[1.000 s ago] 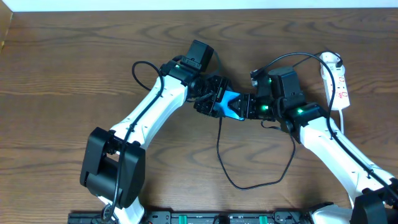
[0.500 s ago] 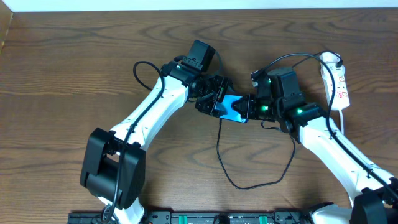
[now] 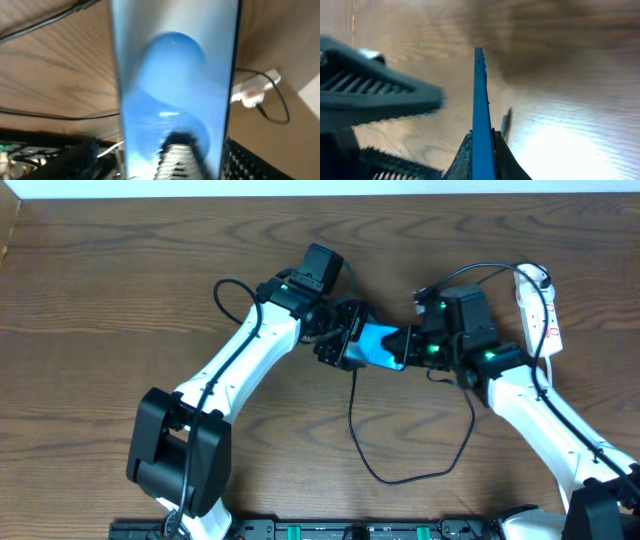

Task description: Plug charger to phone and switch on socket

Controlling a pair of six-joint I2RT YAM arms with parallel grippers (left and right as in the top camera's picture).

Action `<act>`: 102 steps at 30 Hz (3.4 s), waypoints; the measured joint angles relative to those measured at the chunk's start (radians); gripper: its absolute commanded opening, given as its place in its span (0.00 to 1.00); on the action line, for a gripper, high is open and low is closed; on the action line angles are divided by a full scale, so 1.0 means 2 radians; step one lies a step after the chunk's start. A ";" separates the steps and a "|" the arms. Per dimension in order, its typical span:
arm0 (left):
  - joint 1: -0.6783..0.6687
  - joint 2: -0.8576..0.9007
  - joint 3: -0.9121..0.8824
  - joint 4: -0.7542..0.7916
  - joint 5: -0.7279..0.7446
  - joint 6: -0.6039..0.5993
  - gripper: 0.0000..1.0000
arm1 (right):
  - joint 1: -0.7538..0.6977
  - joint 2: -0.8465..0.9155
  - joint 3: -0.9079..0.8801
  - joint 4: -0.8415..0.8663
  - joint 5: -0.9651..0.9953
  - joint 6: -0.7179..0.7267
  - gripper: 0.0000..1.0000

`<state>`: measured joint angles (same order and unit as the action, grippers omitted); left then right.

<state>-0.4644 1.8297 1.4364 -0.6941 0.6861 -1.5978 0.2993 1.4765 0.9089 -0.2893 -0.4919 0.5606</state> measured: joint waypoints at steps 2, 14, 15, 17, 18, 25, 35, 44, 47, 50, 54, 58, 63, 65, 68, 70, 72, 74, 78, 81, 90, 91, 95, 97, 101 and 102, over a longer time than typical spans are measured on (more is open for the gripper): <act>0.006 -0.003 0.000 0.000 0.005 0.004 0.82 | -0.016 0.000 0.000 0.002 0.000 0.008 0.01; 0.018 -0.131 0.000 0.015 -0.116 0.028 0.85 | -0.124 0.000 0.000 0.163 -0.091 0.286 0.01; 0.018 -0.140 0.000 0.019 -0.129 0.029 0.85 | -0.125 0.000 0.000 0.185 -0.105 0.320 0.01; 0.018 -0.154 0.000 0.035 -0.151 0.029 0.85 | -0.123 0.000 0.000 0.223 -0.128 0.381 0.01; 0.018 -0.158 0.000 0.045 -0.160 0.029 0.85 | -0.121 0.000 0.000 0.242 -0.139 0.417 0.01; 0.018 -0.161 0.000 0.109 -0.190 0.029 0.91 | -0.091 0.000 0.000 0.320 -0.179 0.584 0.01; 0.018 -0.161 0.000 0.124 -0.208 0.013 0.91 | -0.048 0.000 0.000 0.407 -0.197 0.698 0.01; 0.018 -0.161 0.000 0.130 -0.231 0.012 0.75 | -0.026 0.000 0.000 0.407 -0.209 0.727 0.01; 0.018 -0.161 0.000 0.129 -0.236 0.012 0.56 | -0.026 0.000 0.000 0.408 -0.211 0.730 0.01; 0.018 -0.161 0.000 0.129 -0.240 0.011 0.46 | -0.026 0.000 0.000 0.408 -0.211 0.733 0.01; 0.018 -0.161 0.000 0.129 -0.241 0.008 0.42 | -0.026 0.000 0.000 0.408 -0.211 0.733 0.01; 0.018 -0.161 0.000 0.129 -0.241 0.008 0.33 | -0.026 0.000 0.000 0.408 -0.216 0.737 0.01; 0.018 -0.161 0.000 0.129 -0.241 0.008 0.26 | -0.026 0.000 0.000 0.409 -0.218 0.739 0.01; 0.018 -0.161 0.000 0.128 -0.241 0.008 0.25 | -0.026 0.000 0.000 0.411 -0.218 0.739 0.01; 0.018 -0.161 0.000 0.128 -0.241 0.008 0.21 | -0.026 0.000 0.000 0.418 -0.217 0.739 0.01; 0.018 -0.161 0.000 0.129 -0.241 0.008 0.15 | -0.026 0.000 0.000 0.426 -0.219 0.739 0.01; 0.018 -0.161 0.000 0.130 -0.241 0.010 0.09 | -0.026 0.000 0.000 0.432 -0.220 0.743 0.01; 0.018 -0.161 0.000 0.133 -0.241 0.016 0.08 | -0.026 0.000 0.000 0.432 -0.218 0.758 0.01; 0.018 -0.161 0.000 0.135 -0.241 0.019 0.07 | -0.027 0.000 0.000 0.432 -0.218 0.776 0.07; 0.018 -0.161 0.000 0.133 -0.241 0.019 0.07 | -0.026 0.000 0.000 0.435 -0.220 0.769 0.29; 0.019 -0.161 -0.001 0.127 -0.242 0.033 0.07 | -0.026 0.000 0.001 0.441 -0.227 0.696 0.99; 0.020 -0.161 -0.001 0.127 -0.242 0.035 0.07 | -0.026 0.000 0.001 0.440 -0.228 0.679 0.99; 0.034 -0.161 -0.001 0.127 -0.232 0.053 0.07 | -0.030 0.000 0.001 0.429 -0.229 0.612 0.99; 0.051 -0.161 -0.001 0.127 -0.211 0.078 0.07 | -0.034 0.000 0.001 0.410 -0.233 0.569 0.99; 0.092 -0.161 -0.002 0.125 -0.158 0.153 0.07 | -0.042 0.000 0.002 0.351 -0.240 0.476 0.99; 0.101 -0.161 -0.002 0.123 -0.141 0.174 0.07 | -0.044 0.000 0.002 0.336 -0.241 0.453 0.99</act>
<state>-0.2615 1.5074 1.4326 -0.4480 0.4034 -1.2507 0.2119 1.4773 0.9138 0.3817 -0.9733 1.4670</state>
